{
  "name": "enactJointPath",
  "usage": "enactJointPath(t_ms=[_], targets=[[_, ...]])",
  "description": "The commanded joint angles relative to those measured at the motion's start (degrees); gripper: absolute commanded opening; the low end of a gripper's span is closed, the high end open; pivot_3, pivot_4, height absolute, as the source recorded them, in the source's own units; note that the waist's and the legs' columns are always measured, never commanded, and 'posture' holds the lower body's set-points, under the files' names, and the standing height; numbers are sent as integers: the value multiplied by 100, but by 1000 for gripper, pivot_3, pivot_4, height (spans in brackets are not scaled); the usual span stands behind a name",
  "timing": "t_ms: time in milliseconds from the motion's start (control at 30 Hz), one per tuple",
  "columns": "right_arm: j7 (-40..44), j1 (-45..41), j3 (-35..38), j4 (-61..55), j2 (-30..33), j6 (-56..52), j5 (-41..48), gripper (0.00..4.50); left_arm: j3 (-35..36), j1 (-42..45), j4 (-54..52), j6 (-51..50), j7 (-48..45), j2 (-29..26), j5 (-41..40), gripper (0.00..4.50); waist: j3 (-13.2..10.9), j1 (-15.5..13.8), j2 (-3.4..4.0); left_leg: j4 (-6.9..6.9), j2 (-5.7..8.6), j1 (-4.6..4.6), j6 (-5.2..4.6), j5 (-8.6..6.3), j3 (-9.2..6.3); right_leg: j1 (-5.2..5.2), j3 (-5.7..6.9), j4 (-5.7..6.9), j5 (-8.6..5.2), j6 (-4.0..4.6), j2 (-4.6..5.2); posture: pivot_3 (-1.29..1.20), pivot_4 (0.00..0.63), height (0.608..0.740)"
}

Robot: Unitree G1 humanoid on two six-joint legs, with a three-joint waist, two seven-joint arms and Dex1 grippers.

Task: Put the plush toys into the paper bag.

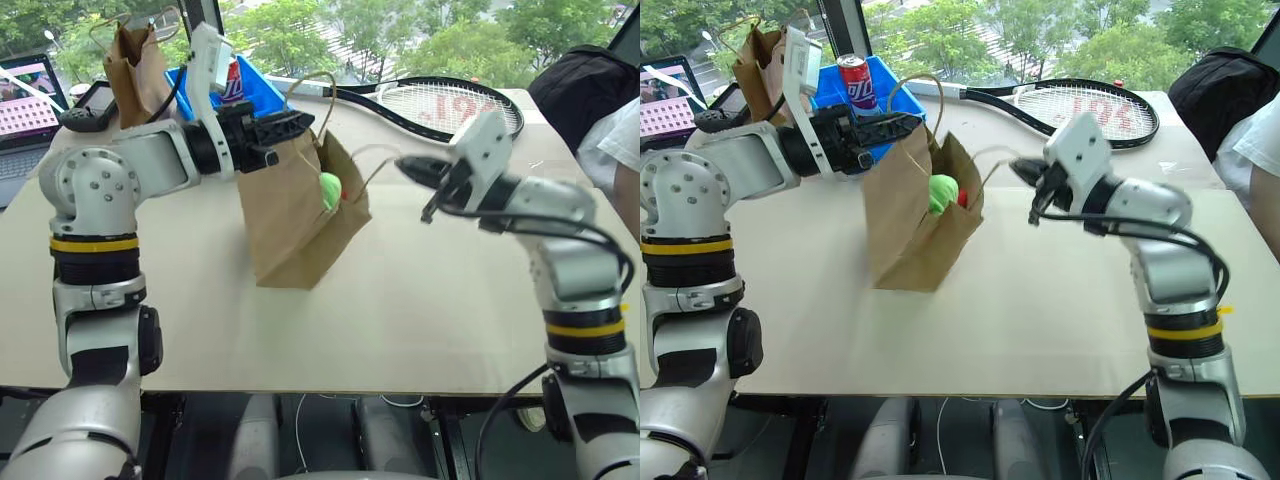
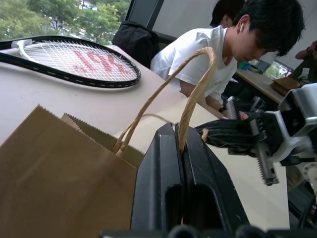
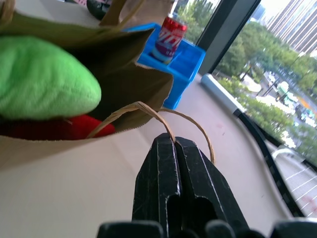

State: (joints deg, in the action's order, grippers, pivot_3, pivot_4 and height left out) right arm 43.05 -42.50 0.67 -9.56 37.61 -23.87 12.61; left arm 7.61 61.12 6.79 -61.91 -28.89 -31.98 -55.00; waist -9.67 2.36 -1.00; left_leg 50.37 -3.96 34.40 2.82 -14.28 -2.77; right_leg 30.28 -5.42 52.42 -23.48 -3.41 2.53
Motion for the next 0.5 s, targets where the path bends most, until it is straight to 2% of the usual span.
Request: enactJointPath(t_ms=[33,333,500], targets=[[-11,-370,241,-416,139,-179,178,84,72,298,65,326,-279,-21,280,0,0,8,0,-6,-1,-1,0,0,0,-1,0,-7,0,0,0,0,150,656],[227,-461,142,-1087,287,-899,624,84,169,34,-114,96,-352,-60,443,0,-2,19,1,-38,-1,-2,-2,2,-4,-1,1,-27,1,1,0,0,150,656],[504,-129,66,-1351,572,-1356,876,84,193,-243,-330,-109,-328,-93,414,0,-2,17,1,-37,-1,-4,-6,4,-4,-2,3,-27,1,1,1,0,150,656]])
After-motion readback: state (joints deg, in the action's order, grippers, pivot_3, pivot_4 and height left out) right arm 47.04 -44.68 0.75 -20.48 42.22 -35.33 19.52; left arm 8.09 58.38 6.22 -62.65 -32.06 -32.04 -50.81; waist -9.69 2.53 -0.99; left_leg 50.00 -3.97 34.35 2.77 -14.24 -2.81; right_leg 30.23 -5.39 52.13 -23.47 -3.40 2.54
